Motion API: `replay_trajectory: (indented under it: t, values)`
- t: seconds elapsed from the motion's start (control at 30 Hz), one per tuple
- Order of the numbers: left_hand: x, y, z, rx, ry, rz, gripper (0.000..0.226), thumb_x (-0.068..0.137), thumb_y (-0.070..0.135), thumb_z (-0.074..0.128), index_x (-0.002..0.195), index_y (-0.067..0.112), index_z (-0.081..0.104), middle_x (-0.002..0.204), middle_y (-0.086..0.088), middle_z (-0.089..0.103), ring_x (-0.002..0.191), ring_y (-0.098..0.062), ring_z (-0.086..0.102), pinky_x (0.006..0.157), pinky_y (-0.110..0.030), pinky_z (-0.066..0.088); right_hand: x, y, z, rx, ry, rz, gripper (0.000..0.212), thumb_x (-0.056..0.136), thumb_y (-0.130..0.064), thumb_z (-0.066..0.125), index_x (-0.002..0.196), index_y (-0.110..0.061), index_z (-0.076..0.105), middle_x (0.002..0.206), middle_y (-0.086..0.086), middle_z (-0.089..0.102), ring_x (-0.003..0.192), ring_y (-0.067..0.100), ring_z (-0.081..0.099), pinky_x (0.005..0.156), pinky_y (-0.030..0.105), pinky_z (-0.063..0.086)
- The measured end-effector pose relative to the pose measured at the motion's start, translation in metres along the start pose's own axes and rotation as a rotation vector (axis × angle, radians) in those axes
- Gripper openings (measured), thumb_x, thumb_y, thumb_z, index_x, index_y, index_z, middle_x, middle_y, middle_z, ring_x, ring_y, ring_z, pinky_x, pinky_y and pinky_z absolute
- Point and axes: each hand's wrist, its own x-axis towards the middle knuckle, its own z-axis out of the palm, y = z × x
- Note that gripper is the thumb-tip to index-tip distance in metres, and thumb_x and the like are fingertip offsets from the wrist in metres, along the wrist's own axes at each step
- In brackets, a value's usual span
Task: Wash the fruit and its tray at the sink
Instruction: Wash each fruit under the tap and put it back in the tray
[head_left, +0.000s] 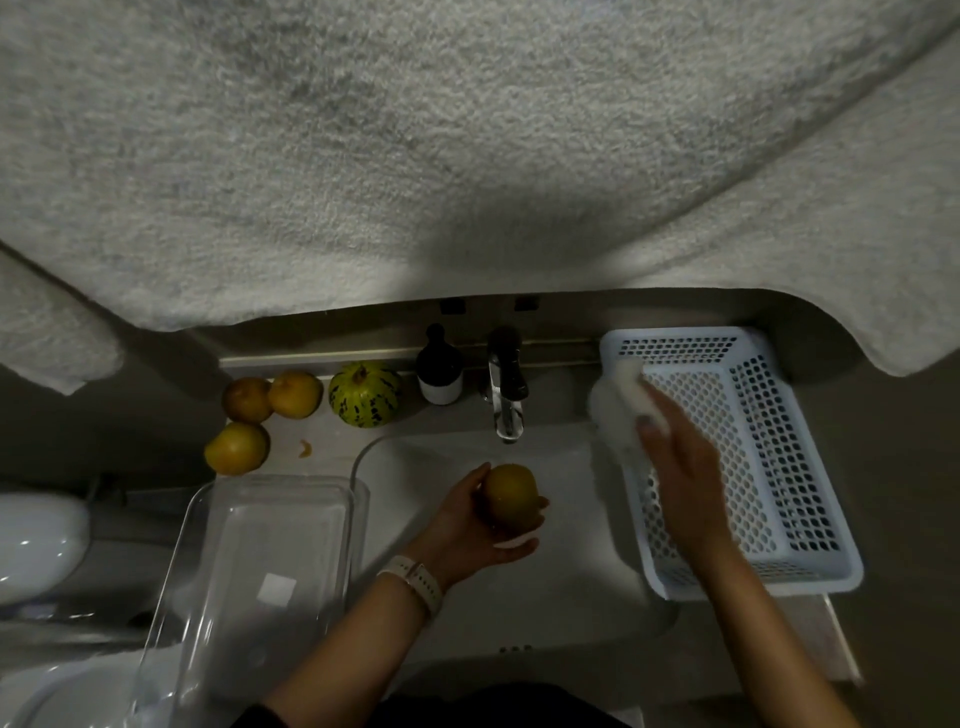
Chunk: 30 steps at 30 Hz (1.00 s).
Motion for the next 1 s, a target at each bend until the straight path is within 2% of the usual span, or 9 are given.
replay_trajectory:
  t: [0.07, 0.2, 0.33, 0.47, 0.53, 0.67, 0.83, 0.9, 1.0]
  values:
    - [-0.003, 0.0, 0.007, 0.003, -0.01, -0.003, 0.052, 0.091, 0.049, 0.05, 0.125, 0.011, 0.059, 0.129, -0.021, 0.061, 0.111, -0.034, 0.058, 0.088, -0.05, 0.047, -0.023, -0.002, 0.022, 0.052, -0.112, 0.001, 0.041, 0.1, -0.029, 0.044, 0.141, -0.032, 0.043, 0.146, -0.012, 0.044, 0.131, -0.004, 0.042, 0.101, 0.021, 0.045]
    - [-0.008, -0.003, 0.018, 0.013, 0.0, 0.026, 0.053, 0.088, 0.048, 0.056, 0.126, 0.011, 0.06, 0.125, -0.019, 0.061, 0.11, -0.034, 0.058, 0.091, -0.048, 0.048, -0.057, 0.0, 0.065, -0.059, -0.323, -0.081, 0.048, 0.098, -0.013, 0.051, 0.14, -0.032, 0.04, 0.152, -0.011, 0.034, 0.141, 0.005, 0.029, 0.116, 0.029, 0.029]
    - [-0.021, -0.003, 0.015, -0.069, -0.054, 0.112, 0.044, 0.094, 0.034, 0.048, 0.123, 0.004, 0.061, 0.119, -0.019, 0.065, 0.108, -0.032, 0.06, 0.095, -0.043, 0.046, -0.068, 0.004, 0.082, -0.063, -0.401, -0.094, 0.045, 0.092, -0.028, 0.058, 0.136, -0.023, 0.051, 0.153, -0.008, 0.034, 0.143, 0.005, 0.025, 0.115, 0.022, 0.024]
    - [-0.029, -0.005, 0.012, -0.03, -0.076, 0.155, 0.038, 0.1, 0.03, 0.04, 0.116, 0.007, 0.065, 0.115, -0.016, 0.068, 0.102, -0.03, 0.064, 0.087, -0.043, 0.052, -0.056, 0.004, 0.087, 0.134, -0.124, 0.117, 0.02, 0.097, -0.02, 0.055, 0.115, -0.017, 0.061, 0.12, -0.007, 0.061, 0.112, 0.004, 0.058, 0.094, 0.031, 0.049]
    - [-0.028, -0.008, 0.018, 0.042, -0.02, 0.185, 0.043, 0.104, 0.031, 0.033, 0.127, 0.006, 0.057, 0.122, -0.017, 0.065, 0.108, -0.03, 0.061, 0.091, -0.043, 0.049, -0.049, 0.006, 0.1, 0.087, -0.041, 0.275, 0.03, 0.093, -0.025, 0.061, 0.121, -0.021, 0.05, 0.12, -0.005, 0.057, 0.112, 0.011, 0.057, 0.092, 0.035, 0.051]
    - [-0.024, -0.015, 0.028, 0.203, 0.203, 0.329, 0.046, 0.105, 0.03, 0.029, 0.138, 0.001, 0.043, 0.126, -0.019, 0.058, 0.104, -0.026, 0.055, 0.085, -0.033, 0.046, -0.046, 0.012, 0.128, 0.058, -0.096, 0.46, 0.059, 0.087, -0.052, 0.059, 0.137, -0.027, 0.04, 0.129, -0.005, 0.051, 0.115, 0.012, 0.051, 0.096, 0.031, 0.046]
    - [-0.025, -0.016, 0.023, 0.374, 0.227, 0.456, 0.034, 0.104, 0.027, 0.034, 0.118, 0.005, 0.056, 0.123, -0.021, 0.058, 0.106, -0.026, 0.058, 0.079, -0.029, 0.051, -0.045, 0.012, 0.14, 0.054, 0.042, 0.361, 0.017, 0.085, -0.055, 0.06, 0.093, -0.042, 0.057, 0.089, -0.014, 0.064, 0.083, -0.007, 0.06, 0.066, 0.006, 0.043]
    - [-0.025, -0.015, 0.022, 0.395, 0.205, 0.476, 0.033, 0.104, 0.024, 0.037, 0.115, 0.0, 0.057, 0.11, -0.021, 0.061, 0.097, -0.027, 0.06, 0.075, -0.031, 0.05, -0.047, 0.012, 0.143, 0.055, 0.107, 0.267, 0.007, 0.09, -0.047, 0.058, 0.086, -0.041, 0.059, 0.082, -0.016, 0.066, 0.08, -0.007, 0.062, 0.065, 0.007, 0.045]
    - [-0.024, -0.012, 0.022, 0.337, 0.202, 0.446, 0.029, 0.103, 0.026, 0.038, 0.103, 0.009, 0.062, 0.098, -0.012, 0.065, 0.087, -0.021, 0.063, 0.072, -0.031, 0.052, -0.047, 0.016, 0.144, 0.055, 0.136, 0.195, 0.016, 0.095, -0.039, 0.048, 0.09, -0.034, 0.063, 0.083, -0.015, 0.067, 0.083, -0.003, 0.064, 0.072, 0.015, 0.05]
